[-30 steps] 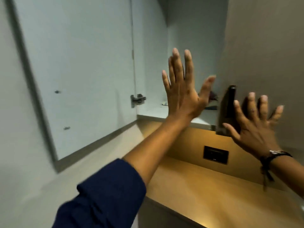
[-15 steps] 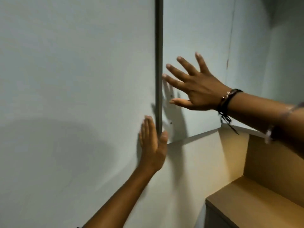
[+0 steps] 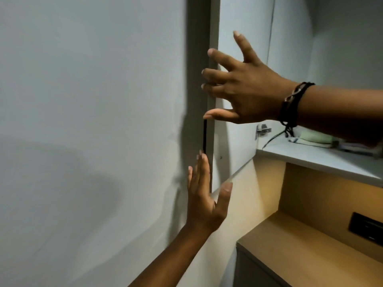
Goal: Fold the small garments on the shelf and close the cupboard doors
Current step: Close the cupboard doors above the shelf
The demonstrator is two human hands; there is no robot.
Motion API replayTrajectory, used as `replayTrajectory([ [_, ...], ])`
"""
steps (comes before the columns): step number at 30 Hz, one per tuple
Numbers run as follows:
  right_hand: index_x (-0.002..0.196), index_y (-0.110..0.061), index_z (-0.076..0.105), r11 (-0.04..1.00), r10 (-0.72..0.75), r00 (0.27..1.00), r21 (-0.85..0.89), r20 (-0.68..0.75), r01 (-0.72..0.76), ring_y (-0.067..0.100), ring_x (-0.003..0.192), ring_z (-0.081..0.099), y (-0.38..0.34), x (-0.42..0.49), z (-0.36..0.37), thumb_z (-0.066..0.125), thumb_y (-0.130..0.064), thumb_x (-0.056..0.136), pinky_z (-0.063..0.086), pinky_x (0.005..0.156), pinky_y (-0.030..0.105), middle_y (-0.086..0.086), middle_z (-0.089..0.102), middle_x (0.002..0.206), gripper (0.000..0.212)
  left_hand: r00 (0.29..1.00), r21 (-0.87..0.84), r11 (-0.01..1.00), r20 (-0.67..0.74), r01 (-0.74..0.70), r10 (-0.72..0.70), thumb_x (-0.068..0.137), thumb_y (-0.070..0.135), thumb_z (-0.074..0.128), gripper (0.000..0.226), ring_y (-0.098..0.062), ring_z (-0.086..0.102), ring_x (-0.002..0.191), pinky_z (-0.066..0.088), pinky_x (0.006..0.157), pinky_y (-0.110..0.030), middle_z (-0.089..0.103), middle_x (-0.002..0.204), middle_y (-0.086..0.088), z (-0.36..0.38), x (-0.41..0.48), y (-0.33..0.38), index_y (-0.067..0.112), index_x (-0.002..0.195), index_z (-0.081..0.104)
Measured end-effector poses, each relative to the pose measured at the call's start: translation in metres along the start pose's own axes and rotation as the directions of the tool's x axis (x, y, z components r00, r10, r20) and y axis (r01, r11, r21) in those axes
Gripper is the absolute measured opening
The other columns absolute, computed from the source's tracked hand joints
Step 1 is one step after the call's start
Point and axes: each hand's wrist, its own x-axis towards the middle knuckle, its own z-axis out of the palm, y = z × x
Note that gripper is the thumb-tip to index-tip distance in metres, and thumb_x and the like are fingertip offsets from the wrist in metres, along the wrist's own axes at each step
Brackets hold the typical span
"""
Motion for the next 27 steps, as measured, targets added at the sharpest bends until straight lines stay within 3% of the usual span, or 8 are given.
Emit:
replayTrajectory([
  [3,0.117,-0.01,0.064,0.998,0.037,0.999,-0.048,0.031,-0.036,0.041,0.14,0.03,0.017,-0.044,-0.014,0.007,-0.07,0.093,0.005,0.116,0.063,0.014,0.059,0.12,0.087,0.967,0.06,0.965,0.014,-0.255,0.255,0.094,0.06,0.03,0.072,-0.016,0.005,0.152,0.003,0.122,-0.043,-0.001,0.164,0.007,0.029,0.002,0.015,0.029,0.155,0.006],
  [5,0.11,-0.006,0.066,0.993,0.082,0.994,-0.087,0.072,-0.076,0.042,0.136,0.036,0.032,-0.071,-0.02,0.01,-0.07,0.094,0.006,0.118,0.058,0.017,0.063,0.111,0.086,0.947,0.099,0.942,0.027,-0.32,0.319,0.094,0.052,0.039,0.078,-0.025,0.002,0.152,0.002,0.122,-0.047,-0.008,0.164,-0.005,0.053,0.007,0.029,0.019,0.155,0.004],
  [8,0.127,-0.006,0.057,0.975,0.169,0.972,-0.175,0.164,-0.14,0.039,0.133,0.042,0.063,-0.106,-0.021,0.011,-0.07,0.093,0.004,0.118,0.058,0.02,0.062,0.119,0.086,0.947,0.069,0.945,0.059,-0.32,0.316,0.091,0.049,0.047,0.089,-0.028,-0.007,0.151,0.0,0.121,-0.05,-0.016,0.162,-0.013,0.094,0.013,0.058,0.011,0.154,-0.004],
  [12,0.146,-0.014,0.037,0.931,0.285,0.913,-0.31,0.291,-0.192,0.04,0.144,0.024,0.108,-0.151,-0.008,0.008,-0.07,0.089,0.005,0.116,0.064,0.02,0.034,0.153,0.085,0.946,0.072,0.949,0.132,-0.307,0.296,0.088,0.059,0.053,0.1,-0.031,-0.009,0.151,-0.002,0.121,-0.052,-0.012,0.161,-0.02,0.155,0.02,0.095,0.003,0.153,0.002],
  [16,0.149,-0.02,0.034,0.906,0.352,0.844,-0.374,0.404,-0.198,0.037,0.147,0.015,0.138,-0.197,0.014,0.01,-0.071,0.089,0.008,0.114,0.066,0.014,0.024,0.159,0.082,0.917,0.042,0.94,0.242,-0.337,0.318,0.088,0.065,0.046,0.103,-0.029,-0.013,0.15,-0.002,0.12,-0.053,-0.017,0.161,-0.019,0.214,0.028,0.117,0.004,0.154,-0.005],
  [21,0.153,-0.023,0.022,0.89,0.383,0.841,-0.396,0.383,-0.225,0.035,0.149,0.006,0.152,-0.22,0.047,0.012,-0.072,0.09,0.002,0.117,0.063,0.01,0.015,0.162,0.08,0.891,-0.1,0.922,0.236,-0.375,0.388,0.088,0.068,0.043,0.103,-0.03,-0.008,0.151,0.002,0.12,-0.056,-0.012,0.161,-0.021,0.263,0.042,0.12,0.001,0.152,-0.004],
  [27,0.155,-0.02,0.011,0.865,0.44,0.81,-0.424,0.389,-0.267,0.038,0.149,0.002,0.16,-0.24,0.084,0.006,-0.074,0.09,0.002,0.117,0.061,0.013,0.007,0.163,0.084,0.854,0.024,0.934,0.414,-0.356,0.315,0.079,0.086,0.025,0.115,-0.025,-0.026,0.147,-0.005,0.12,-0.053,-0.031,0.158,-0.012,0.296,0.054,0.12,0.01,0.151,-0.022],
])
